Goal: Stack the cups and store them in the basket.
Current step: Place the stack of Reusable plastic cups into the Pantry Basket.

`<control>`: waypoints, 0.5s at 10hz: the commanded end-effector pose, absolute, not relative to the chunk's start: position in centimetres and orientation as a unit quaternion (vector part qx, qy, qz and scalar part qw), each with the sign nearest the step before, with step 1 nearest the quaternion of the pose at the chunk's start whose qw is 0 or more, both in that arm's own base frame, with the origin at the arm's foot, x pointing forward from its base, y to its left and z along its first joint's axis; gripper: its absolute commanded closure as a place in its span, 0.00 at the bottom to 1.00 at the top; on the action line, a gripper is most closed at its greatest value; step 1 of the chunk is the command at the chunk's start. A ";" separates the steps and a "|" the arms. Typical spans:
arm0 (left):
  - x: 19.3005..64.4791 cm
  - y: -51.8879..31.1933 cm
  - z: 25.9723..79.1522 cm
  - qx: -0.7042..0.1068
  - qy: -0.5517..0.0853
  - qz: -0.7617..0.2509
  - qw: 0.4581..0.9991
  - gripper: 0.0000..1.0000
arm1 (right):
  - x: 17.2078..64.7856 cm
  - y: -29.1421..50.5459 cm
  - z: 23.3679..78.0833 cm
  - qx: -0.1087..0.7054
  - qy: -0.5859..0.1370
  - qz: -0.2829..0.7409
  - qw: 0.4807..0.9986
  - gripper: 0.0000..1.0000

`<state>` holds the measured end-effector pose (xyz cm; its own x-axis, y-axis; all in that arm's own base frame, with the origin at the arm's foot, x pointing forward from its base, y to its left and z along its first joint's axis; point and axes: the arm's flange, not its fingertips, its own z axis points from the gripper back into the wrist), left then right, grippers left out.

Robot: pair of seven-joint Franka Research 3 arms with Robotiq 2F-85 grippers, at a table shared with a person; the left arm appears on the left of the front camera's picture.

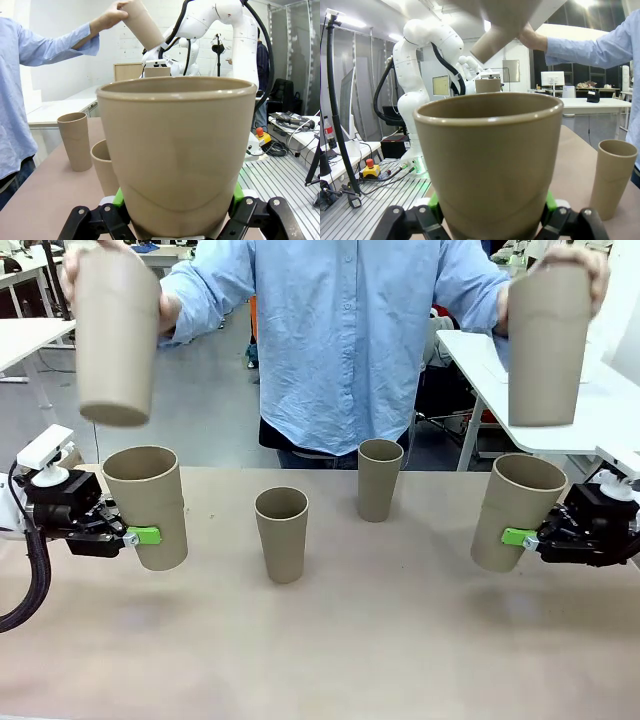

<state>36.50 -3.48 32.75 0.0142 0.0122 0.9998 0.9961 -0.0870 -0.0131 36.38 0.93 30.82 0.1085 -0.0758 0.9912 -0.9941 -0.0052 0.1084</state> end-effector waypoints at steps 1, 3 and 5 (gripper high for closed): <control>36.5 -3.4 33.0 -0.528 -0.478 -0.513 0.479 0.16 | 36.4 0.9 31.2 0.547 -0.490 0.453 0.505 0.15; 36.5 -3.4 33.0 -0.528 -0.478 -0.513 0.479 0.16 | 36.4 0.9 31.2 0.547 -0.490 0.453 0.505 0.15; 36.5 -3.4 33.0 -0.528 -0.478 -0.513 0.479 0.16 | 36.4 0.9 31.2 0.547 -0.490 0.453 0.505 0.15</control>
